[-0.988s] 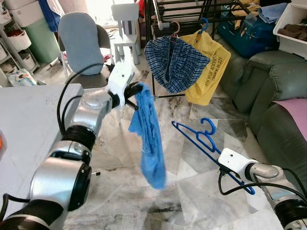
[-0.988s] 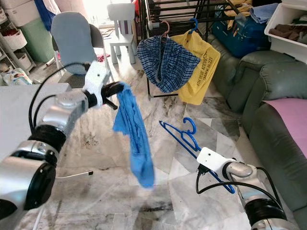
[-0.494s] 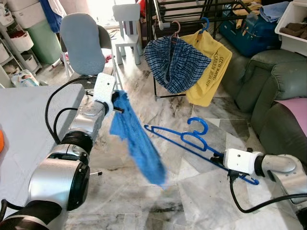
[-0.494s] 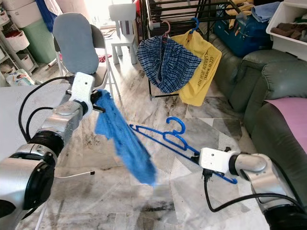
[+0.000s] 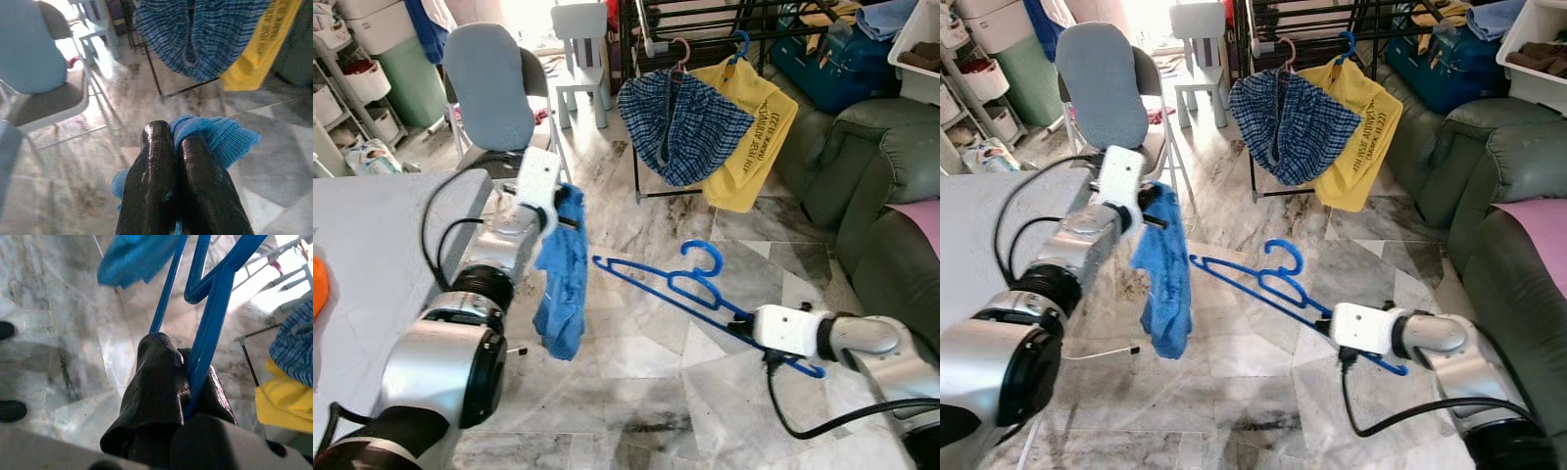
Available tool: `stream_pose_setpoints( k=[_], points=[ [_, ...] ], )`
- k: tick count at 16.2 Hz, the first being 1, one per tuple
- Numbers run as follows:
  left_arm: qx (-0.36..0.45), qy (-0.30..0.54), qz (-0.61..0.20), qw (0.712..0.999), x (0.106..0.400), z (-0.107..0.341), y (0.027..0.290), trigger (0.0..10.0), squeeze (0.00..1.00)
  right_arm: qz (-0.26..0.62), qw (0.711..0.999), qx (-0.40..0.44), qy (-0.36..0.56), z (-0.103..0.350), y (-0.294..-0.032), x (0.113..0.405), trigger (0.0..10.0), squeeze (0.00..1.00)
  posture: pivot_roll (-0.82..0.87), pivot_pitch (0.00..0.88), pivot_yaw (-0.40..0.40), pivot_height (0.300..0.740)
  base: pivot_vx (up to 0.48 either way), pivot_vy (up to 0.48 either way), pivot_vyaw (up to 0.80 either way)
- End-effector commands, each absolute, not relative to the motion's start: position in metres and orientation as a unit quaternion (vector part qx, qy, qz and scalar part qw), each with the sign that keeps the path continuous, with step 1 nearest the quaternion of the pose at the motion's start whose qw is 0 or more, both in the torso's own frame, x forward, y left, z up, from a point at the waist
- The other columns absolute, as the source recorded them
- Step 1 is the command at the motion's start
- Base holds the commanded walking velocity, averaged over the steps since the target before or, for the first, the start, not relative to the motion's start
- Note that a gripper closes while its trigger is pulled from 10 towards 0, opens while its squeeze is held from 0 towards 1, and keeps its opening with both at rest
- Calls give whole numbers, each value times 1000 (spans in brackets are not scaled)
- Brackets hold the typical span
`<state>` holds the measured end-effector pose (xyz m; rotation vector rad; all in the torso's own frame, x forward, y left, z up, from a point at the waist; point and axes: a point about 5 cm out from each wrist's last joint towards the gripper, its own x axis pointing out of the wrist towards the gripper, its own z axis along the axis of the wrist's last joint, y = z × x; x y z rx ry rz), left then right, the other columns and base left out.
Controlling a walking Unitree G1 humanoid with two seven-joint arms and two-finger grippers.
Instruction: Hang hanger
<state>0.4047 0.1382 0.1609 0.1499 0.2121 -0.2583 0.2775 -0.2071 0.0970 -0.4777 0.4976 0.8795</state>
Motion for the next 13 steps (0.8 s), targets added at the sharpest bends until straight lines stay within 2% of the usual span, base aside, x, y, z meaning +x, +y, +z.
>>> stream_pose_setpoints(
  k=[1, 5, 9, 10, 13],
  points=[
    [57, 94, -140, 984, 408, 172, 135, 10000, 0, 427, 846, -234, 217, 103, -195, 282, 10000, 0, -144, 0, 120, 740, 0, 0, 0],
    [46, 82, -177, 980, 408, 179, 120, 10000, 0, 397, 854, -267, 204, 101, -189, 295, 10000, 0, -144, 0, 123, 740, 0, 0, 0],
    [79, 73, -161, 981, 408, 180, 132, 10000, 0, 415, 855, -252, 184, 111, -181, 296, 10000, 0, -134, 0, 117, 740, 0, 0, 0],
    [87, 79, -139, 983, 407, 175, 141, 10000, 0, 433, 846, -248, 190, 112, -181, 292, 10000, 0, -135, 0, 117, 740, 0, 0, 0],
    [120, 103, -102, 982, 401, 154, 157, 10000, 0, 463, 788, -338, 226, 104, -191, 276, 10000, 0, -143, 0, 123, 740, 0, 0, 0]
  ],
)
